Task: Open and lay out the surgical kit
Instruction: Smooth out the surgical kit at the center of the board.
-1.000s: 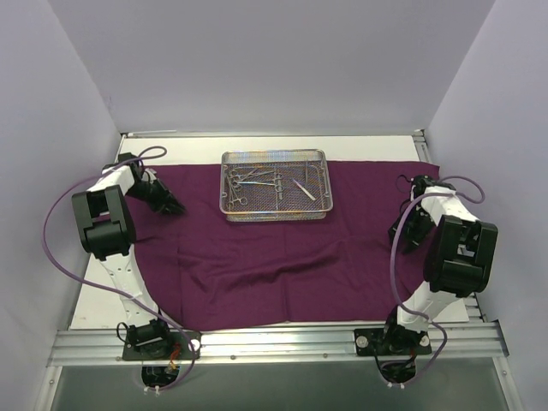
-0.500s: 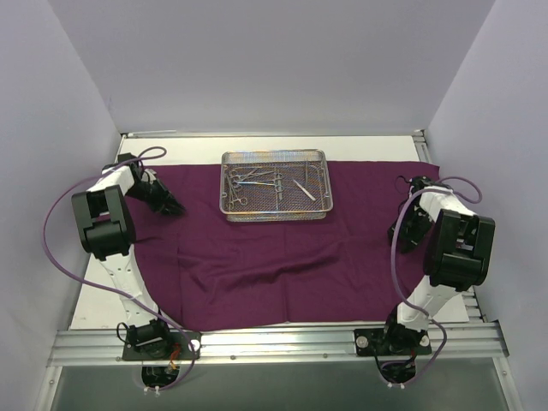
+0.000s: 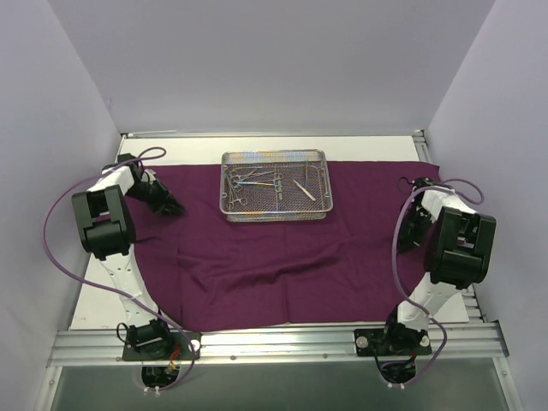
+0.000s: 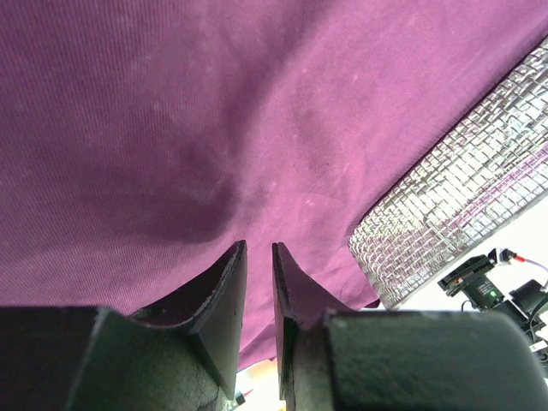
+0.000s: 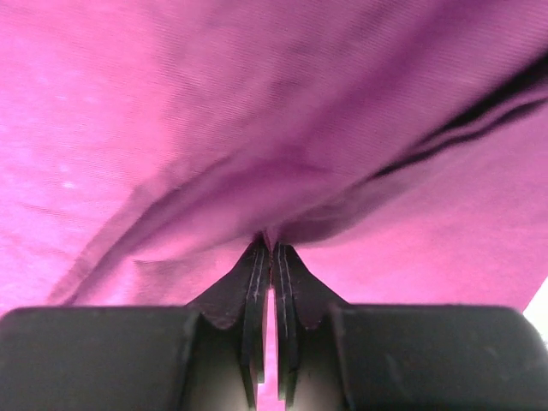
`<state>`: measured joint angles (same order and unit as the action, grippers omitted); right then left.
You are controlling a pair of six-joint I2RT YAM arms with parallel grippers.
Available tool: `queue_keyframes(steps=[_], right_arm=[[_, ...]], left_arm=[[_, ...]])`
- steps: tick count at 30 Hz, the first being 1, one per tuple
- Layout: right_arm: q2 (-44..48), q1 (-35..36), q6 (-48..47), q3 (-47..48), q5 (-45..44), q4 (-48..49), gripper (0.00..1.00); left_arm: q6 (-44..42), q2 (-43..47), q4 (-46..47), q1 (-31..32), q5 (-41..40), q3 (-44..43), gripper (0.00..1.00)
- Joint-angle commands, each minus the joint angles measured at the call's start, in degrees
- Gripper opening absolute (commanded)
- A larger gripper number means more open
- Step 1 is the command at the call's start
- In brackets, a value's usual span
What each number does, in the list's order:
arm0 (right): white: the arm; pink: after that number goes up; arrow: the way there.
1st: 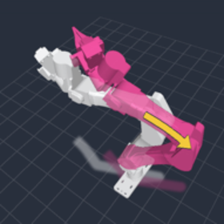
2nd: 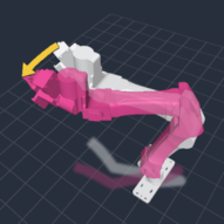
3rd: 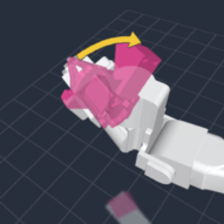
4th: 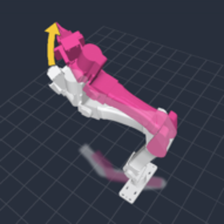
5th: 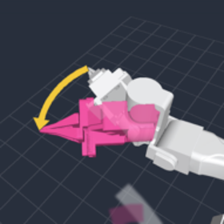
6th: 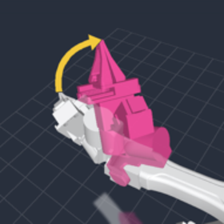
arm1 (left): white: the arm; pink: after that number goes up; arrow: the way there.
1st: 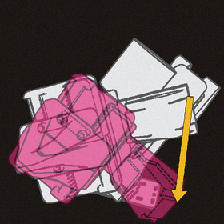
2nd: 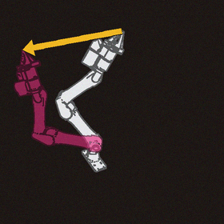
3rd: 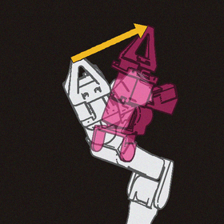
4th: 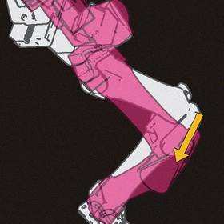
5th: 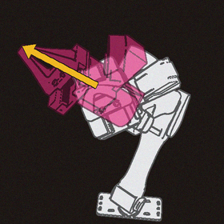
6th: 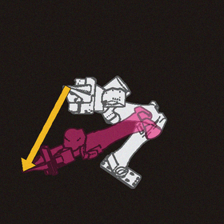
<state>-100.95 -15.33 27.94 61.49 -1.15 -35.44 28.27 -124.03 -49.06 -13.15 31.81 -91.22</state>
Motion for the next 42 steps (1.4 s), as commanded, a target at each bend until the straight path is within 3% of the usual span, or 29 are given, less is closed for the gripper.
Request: queue_keyframes(steps=[1,4,11,15,19,20,21,23,24,26,28,30,35,42], right_arm=[[3.9,-2.2,-0.6,-0.1,-3.4,-5.3,0.0],[7.5,-6.6,-0.6,-0.3,-6.0,-7.8,0.0],[16.0,-24.6,4.6,-3.4,-16.2,-12.9,0.0],[14.8,-28.5,12.7,-2.1,-25.1,-19.0,0.0],[14.9,-30.5,13.5,-3.2,-24.1,-20.1,0.0],[15.1,-30.4,12.1,-3.6,-22.9,-19.2,0.06],[15.6,-30.4,10.9,-3.8,-21.9,-18.3,0.3],[16.8,-29.4,10.6,-4.2,-20.9,-18.7,0.47],[18.1,-29.0,10.8,-4.0,-21.0,-18.6,0.64],[19.5,-24.3,7.7,-1.9,-19.1,-17.3,0.75],[18.9,-18.2,6.9,3.1,-22.1,-17.1,0.8],[15.6,-10.1,5.4,6.9,-24.7,-15.0,0.81],[4.5,-3.1,3.0,19.8,-25.8,-9.8,0.75],[-14.3,0.7,1.6,36.6,-11.0,1.6,0.33]], left_arm=[[-0.1,-1.0,0.6,-0.4,1.2,-2.1,0.27],[-0.1,-1.1,1.0,-0.4,1.2,-1.6,0.27],[0.8,-1.4,3.4,-0.5,1.7,0.7,0.27],[1.3,-2.3,3.7,-0.5,2.6,1.0,0.27],[1.1,-2.1,3.4,-0.5,2.6,0.2,0.27],[0.9,-2.1,3.1,-0.6,2.4,0.0,0.27],[0.8,-2.1,2.9,-0.7,2.3,-0.2,0.27],[0.6,-1.7,2.7,-1.1,2.2,0.0,0.27],[0.6,-1.5,2.7,-1.3,2.1,0.2,0.27],[0.6,-0.8,2.7,-1.6,1.8,0.4,0.27],[0.4,-0.3,2.7,-1.9,1.2,0.7,0.27],[0.4,-0.1,2.5,-1.9,0.8,0.7,0.27],[-0.2,1.3,2.3,-1.9,-0.5,0.9,0.27],[-2.7,0.5,2.0,-1.4,-1.7,-2.8,0.24]])
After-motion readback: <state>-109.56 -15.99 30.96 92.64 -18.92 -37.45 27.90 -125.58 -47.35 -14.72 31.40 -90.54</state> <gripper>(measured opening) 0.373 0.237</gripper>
